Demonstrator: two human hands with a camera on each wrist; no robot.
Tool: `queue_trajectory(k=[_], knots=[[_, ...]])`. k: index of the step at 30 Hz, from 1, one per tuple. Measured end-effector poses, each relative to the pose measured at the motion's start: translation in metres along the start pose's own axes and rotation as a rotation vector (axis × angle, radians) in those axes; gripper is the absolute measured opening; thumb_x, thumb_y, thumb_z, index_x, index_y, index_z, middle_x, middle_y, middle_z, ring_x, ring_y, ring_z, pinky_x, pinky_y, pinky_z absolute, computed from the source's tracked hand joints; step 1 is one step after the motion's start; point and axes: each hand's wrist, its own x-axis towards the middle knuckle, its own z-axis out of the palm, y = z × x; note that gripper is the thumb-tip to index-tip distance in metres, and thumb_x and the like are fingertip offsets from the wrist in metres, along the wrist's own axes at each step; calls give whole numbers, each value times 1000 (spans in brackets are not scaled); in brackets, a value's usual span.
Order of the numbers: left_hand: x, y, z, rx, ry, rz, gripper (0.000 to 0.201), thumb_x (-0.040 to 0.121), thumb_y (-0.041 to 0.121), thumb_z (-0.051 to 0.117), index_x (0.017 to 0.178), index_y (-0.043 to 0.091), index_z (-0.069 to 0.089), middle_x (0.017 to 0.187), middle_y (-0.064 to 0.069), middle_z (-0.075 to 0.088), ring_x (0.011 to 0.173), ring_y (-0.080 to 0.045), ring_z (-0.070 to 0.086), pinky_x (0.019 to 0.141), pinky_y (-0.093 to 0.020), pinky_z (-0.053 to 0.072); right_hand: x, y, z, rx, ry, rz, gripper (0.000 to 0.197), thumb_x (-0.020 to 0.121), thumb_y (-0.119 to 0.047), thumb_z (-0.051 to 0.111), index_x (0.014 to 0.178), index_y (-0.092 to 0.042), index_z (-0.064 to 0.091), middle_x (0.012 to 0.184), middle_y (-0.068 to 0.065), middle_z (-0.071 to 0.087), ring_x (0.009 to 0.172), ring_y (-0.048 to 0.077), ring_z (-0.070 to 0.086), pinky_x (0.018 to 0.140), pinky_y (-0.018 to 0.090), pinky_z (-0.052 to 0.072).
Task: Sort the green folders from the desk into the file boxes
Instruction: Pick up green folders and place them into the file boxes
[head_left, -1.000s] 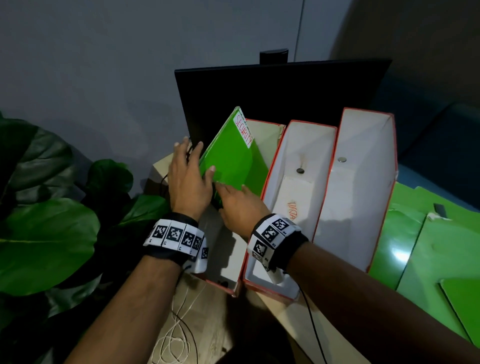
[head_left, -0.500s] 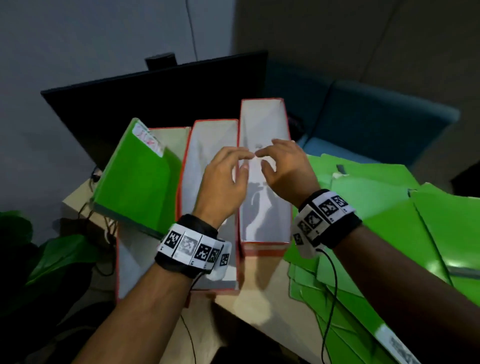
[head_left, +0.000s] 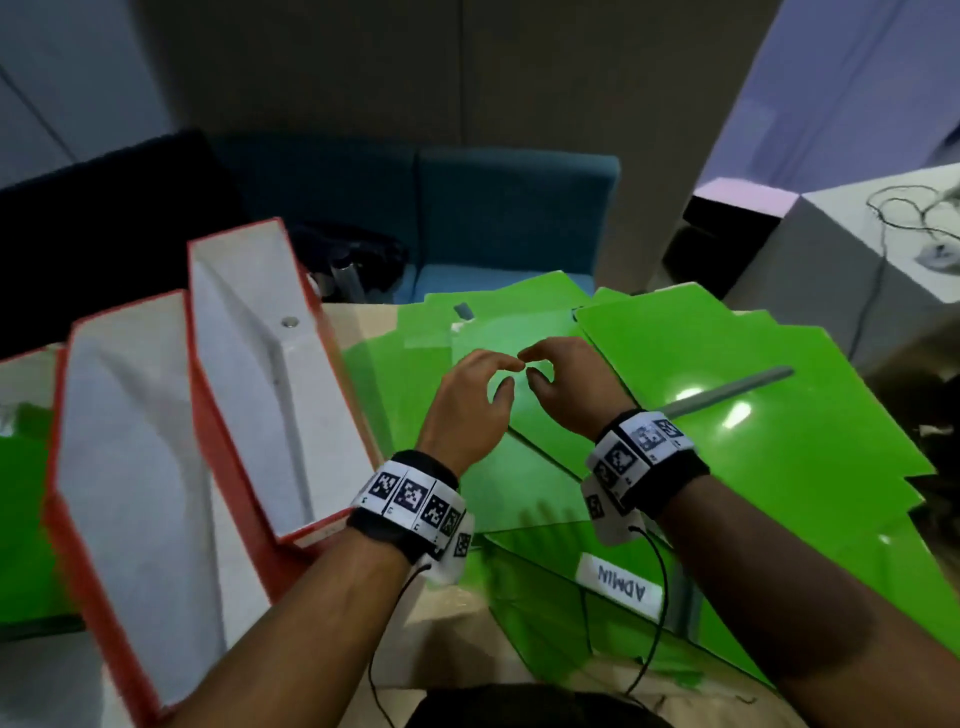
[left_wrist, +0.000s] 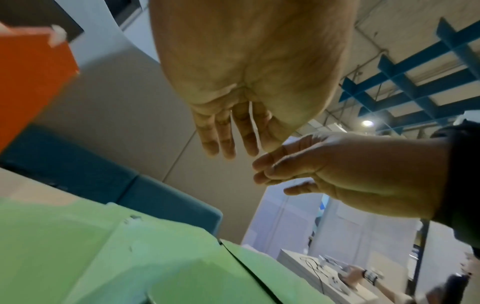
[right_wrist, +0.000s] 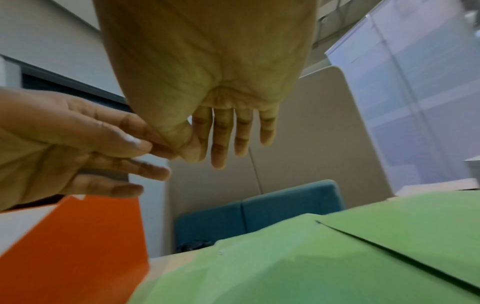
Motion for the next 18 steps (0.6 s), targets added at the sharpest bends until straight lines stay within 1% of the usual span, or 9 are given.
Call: queue_trajectory(k=[3,6,8,10,13,15,18], knots=[[5,5,37,-25,-74,-27,22,90,9,59,107,16,69,109,1,66,102,-11,58,93,-19,40,-18,51,-8,-70,-56,129,30,87,-20,58,116,-17,66,118,3,66,115,24,55,98,39,43],[4,8,71,-70,-111,-39,21,89,6,59,103,15,71,105,-1,68,95,-13,62,89,-25,47,-43,107,-9,-118,-145,323,36,88,-22,59,124,-17,59,127,8,59,118,27,52,101,40,42],[1,7,91,-76,-159,-58,22,89,4,57,103,15,71,104,-1,69,91,-13,63,86,-28,50,-64,140,-4,-155,-203,440,45,87,-21,61,130,-15,52,134,11,50,122,29,49,103,41,42],[-2,7,106,-59,-227,-85,23,90,5,56,104,15,71,106,-1,69,91,-12,63,87,-28,52,-85,166,2,-208,-241,556,56,85,-21,63,137,-15,43,143,12,39,128,31,42,103,44,41],[-4,5,123,-58,-264,-162,23,92,5,55,104,18,70,108,2,68,96,-9,62,90,-25,51,-105,190,11,-188,-283,717,73,84,-33,66,145,-16,30,155,12,20,139,31,29,108,47,36],[-5,5,130,-65,-258,-190,24,92,5,55,104,19,70,108,3,68,98,-9,61,91,-24,50,-111,198,18,-130,-288,758,78,85,-37,67,147,-16,25,157,11,14,142,30,25,111,48,32],[-7,8,137,-30,-319,-198,25,93,6,54,106,19,69,108,6,66,98,-7,58,90,-21,46,-118,204,23,-101,-239,706,79,85,-36,67,146,-12,25,155,14,21,141,31,25,113,44,30]])
